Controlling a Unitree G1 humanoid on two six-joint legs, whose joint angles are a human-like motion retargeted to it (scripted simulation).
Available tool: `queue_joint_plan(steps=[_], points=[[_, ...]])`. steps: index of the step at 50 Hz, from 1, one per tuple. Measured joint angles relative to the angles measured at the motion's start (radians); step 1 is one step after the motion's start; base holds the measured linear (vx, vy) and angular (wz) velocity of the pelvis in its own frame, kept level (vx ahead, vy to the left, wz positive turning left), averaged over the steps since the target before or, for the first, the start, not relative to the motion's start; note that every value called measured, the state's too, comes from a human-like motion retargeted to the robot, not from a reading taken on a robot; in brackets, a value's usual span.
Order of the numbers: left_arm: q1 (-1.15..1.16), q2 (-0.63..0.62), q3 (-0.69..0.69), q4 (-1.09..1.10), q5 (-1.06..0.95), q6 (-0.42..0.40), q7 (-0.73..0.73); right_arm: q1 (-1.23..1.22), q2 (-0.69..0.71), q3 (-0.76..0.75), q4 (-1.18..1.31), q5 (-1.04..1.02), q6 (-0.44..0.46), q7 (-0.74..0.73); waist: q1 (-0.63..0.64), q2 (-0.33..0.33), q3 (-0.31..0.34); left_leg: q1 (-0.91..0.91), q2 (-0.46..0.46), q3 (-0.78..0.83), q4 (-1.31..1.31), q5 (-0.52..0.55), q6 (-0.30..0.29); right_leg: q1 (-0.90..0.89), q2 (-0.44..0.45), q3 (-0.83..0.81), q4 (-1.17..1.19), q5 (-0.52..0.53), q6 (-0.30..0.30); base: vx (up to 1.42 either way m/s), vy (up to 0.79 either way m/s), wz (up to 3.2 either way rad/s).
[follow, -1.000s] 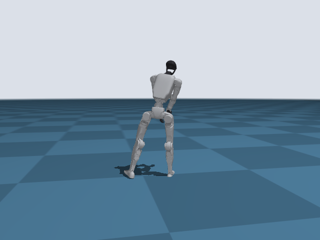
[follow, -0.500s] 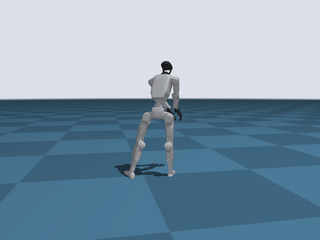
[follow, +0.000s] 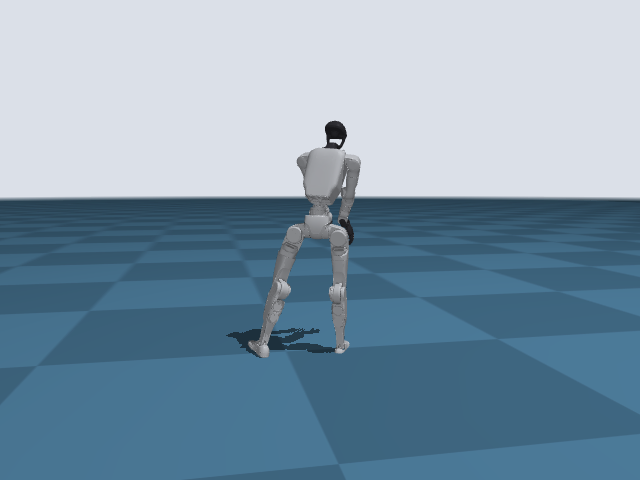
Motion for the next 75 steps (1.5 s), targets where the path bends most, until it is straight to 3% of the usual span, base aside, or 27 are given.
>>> queue_joint_plan(steps=[7, 13, 15, 17, 23, 32, 38, 42, 48, 50, 51, 59, 63, 65, 70, 75], points=[[-0.088, -0.035, -0.025, -0.031, -0.018, -0.024, 0.035, -0.038, -0.096, 0.061, -0.072, 0.038, -0.010, 0.006, -0.109, -0.103, -0.025, 0.009, 0.001, 0.014, 0.013, -0.004, 0.007, 0.003, 0.000, 0.016, 0.000, -0.005, -0.017, 0.00, 0.00, 0.00], [-0.127, 0.002, -0.068, -0.053, -0.060, -0.039, 0.031, -0.105, -0.089, 0.084, -0.065, 0.054, -0.007, 0.008, -0.134, -0.152, 0.013, 0.015, -0.005, 0.024, 0.016, -0.007, 0.000, 0.001, -0.006, 0.027, 0.000, -0.004, -0.012, -0.02, 0.02, -0.03], [-0.125, 0.014, -0.088, -0.052, -0.062, -0.037, 0.009, -0.113, -0.075, 0.068, -0.052, 0.039, -0.012, 0.005, -0.112, -0.165, 0.032, 0.020, -0.020, 0.029, 0.017, -0.014, -0.011, -0.032, -0.027, 0.018, 0.078, -0.043, 0.083, -0.05, 0.05, -0.07], [-0.117, 0.028, -0.084, -0.051, -0.068, -0.034, 0.013, -0.124, -0.052, 0.070, -0.031, 0.051, 0.001, 0.001, -0.092, -0.136, 0.064, 0.010, -0.011, 0.022, 0.010, -0.008, -0.006, -0.006, -0.011, 0.024, 0.000, -0.002, -0.008, -0.07, 0.04, 0.10], [0.033, 0.085, -0.098, -0.134, -0.096, -0.062, 0.014, -0.078, 0.026, 0.087, 0.006, 0.029, 0.004, 0.018, 0.015, -0.008, 0.115, -0.038, -0.018, 0.001, -0.007, 0.002, -0.007, -0.046, -0.017, 0.006, 0.000, 0.011, -0.004, -0.03, 0.02, 0.16], [0.140, 0.120, -0.049, -0.102, -0.045, 0.001, -0.042, 0.027, 0.119, 0.014, 0.020, -0.021, 0.016, -0.013, 0.218, 0.243, 0.122, -0.086, -0.022, -0.073, -0.008, 0.037, -0.021, -0.039, -0.028, -0.050, 0.000, 0.013, -0.009, 0.01, -0.03, 0.42], [0.146, 0.120, -0.037, -0.077, -0.043, 0.019, -0.054, 0.053, 0.125, -0.005, 0.014, -0.011, 0.009, 0.005, 0.235, 0.301, 0.113, -0.091, -0.023, -0.099, -0.002, 0.069, -0.050, -0.015, -0.035, -0.078, 0.002, 0.002, -0.006, 0.05, -0.06, 0.26], [0.131, 0.088, -0.035, -0.049, -0.029, 0.018, -0.037, 0.087, 0.095, 0.008, -0.017, 0.028, -0.010, 0.022, 0.193, 0.267, 0.099, -0.076, -0.017, -0.093, 0.014, 0.081, -0.055, -0.001, -0.032, -0.066, 0.000, -0.007, -0.025, 0.08, -0.06, -0.15], [0.085, -0.018, -0.012, -0.030, 0.020, -0.003, 0.047, 0.189, -0.027, 0.019, -0.188, 0.048, -0.048, 0.023, 0.077, 0.132, 0.004, -0.060, -0.009, -0.064, 0.085, 0.083, -0.039, 0.008, -0.039, -0.011, 0.000, -0.021, -0.022, 0.15, -0.05, -0.47], [0.049, -0.057, -0.015, -0.049, 0.026, -0.010, 0.062, 0.220, -0.101, 0.001, -0.294, 0.021, -0.064, 0.023, 0.036, 0.065, -0.040, -0.048, -0.020, -0.046, 0.121, 0.077, -0.034, -0.035, -0.064, 0.007, 0.112, -0.083, 0.078, 0.21, -0.03, -0.67], [0.034, -0.075, -0.022, -0.068, 0.040, -0.013, 0.062, 0.232, -0.141, -0.007, -0.353, 0.008, -0.075, 0.027, 0.003, 0.034, -0.070, -0.061, -0.019, -0.045, 0.172, 0.064, -0.014, -0.042, -0.078, 0.015, 0.137, -0.103, 0.092, 0.23, -0.02, -0.59], [-0.206, -0.124, -0.071, -0.414, 0.007, -0.105, 0.109, 0.127, -0.503, -0.085, -0.849, -0.187, -0.088, -0.035, -0.133, -0.121, -0.238, 0.036, -0.026, -0.001, 0.270, 0.127, 0.048, -0.028, -0.067, 0.206, 0.173, -0.117, 0.108, 0.19, -0.05, -1.17], [-0.375, -0.075, -0.107, -0.668, 0.064, -0.188, 0.132, -0.028, -0.670, -0.144, -1.093, -0.328, -0.094, -0.067, -0.164, -0.160, -0.298, 0.072, -0.024, -0.017, 0.347, 0.167, 0.086, -0.004, -0.051, 0.312, 0.172, -0.112, 0.110, 0.18, -0.04, -1.37], [-0.471, -0.034, -0.105, -0.797, 0.096, -0.221, 0.138, -0.129, -0.745, -0.157, -1.209, -0.409, -0.076, -0.080, -0.180, -0.157, -0.315, 0.080, -0.007, -0.037, 0.391, 0.192, 0.107, 0.055, -0.037, 0.367, 0.068, -0.066, 0.007, 0.16, -0.04, -1.29], [-0.718, 0.058, -0.112, -1.058, 0.218, -0.290, 0.163, -0.407, -0.947, -0.145, -1.448, -0.603, -0.039, -0.106, -0.202, -0.165, -0.371, 0.108, -0.009, -0.091, 0.448, 0.255, 0.108, 0.089, -0.016, 0.468, 0.041, -0.045, 0.029, 0.15, -0.03, -1.14], [-0.958, 0.117, -0.121, -1.238, 0.424, -0.309, 0.235, -0.706, -1.135, -0.046, -1.625, -0.770, 0.009, -0.147, -0.221, -0.162, -0.416, 0.116, -0.027, -0.142, 0.458, 0.319, 0.092, 0.098, -0.005, 0.535, 0.015, -0.020, 0.061, 0.12, -0.02, -0.80]])
